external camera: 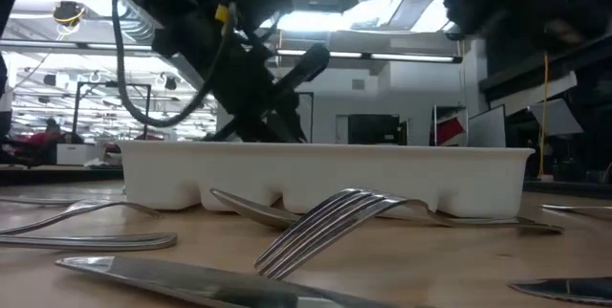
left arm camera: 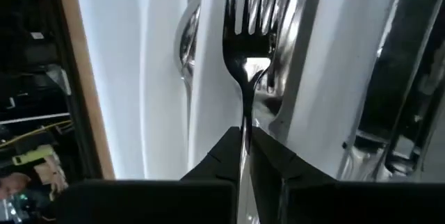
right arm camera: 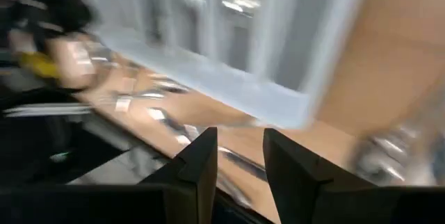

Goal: Sort silverware
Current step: Put the silver fork into the white cutlery tray, then put the silver spoon into the white cutlery tray

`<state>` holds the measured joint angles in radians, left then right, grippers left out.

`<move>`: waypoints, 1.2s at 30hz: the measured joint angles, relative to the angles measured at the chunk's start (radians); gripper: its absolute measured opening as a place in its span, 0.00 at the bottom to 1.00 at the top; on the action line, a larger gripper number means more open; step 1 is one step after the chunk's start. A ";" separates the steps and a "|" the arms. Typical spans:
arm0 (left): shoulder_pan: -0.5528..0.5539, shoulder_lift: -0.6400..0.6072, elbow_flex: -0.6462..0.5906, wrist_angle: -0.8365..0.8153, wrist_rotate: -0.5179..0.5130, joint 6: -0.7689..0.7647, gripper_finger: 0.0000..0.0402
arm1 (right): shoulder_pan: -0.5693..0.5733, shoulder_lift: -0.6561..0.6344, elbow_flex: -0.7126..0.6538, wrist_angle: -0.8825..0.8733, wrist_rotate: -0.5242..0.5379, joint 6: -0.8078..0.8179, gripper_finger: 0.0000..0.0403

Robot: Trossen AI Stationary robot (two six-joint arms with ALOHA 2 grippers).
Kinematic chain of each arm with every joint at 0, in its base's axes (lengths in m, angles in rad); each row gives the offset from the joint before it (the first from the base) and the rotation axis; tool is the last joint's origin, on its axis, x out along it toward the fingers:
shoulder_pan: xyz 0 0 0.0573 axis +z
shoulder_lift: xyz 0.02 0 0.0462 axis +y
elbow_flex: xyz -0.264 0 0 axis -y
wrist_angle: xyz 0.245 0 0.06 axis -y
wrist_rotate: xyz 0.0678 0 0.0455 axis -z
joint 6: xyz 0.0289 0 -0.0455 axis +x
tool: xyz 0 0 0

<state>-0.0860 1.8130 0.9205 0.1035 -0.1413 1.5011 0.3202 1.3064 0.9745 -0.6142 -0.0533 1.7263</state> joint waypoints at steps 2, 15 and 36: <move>0.000 0.001 0.001 -0.009 0.000 -0.007 0.03 | 0.039 0.000 0.000 -0.064 0.020 0.060 0.30; 0.006 0.000 0.001 0.025 0.019 -0.119 0.23 | 0.226 0.093 0.000 -0.197 0.094 0.286 0.30; -0.007 -0.336 -0.001 -0.110 -0.042 -0.594 0.22 | 0.229 0.338 0.000 -0.230 0.087 0.389 0.30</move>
<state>-0.0929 1.4768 0.9199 -0.0069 -0.1835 0.9073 0.5491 1.6448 0.9745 -0.8440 0.0339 2.1156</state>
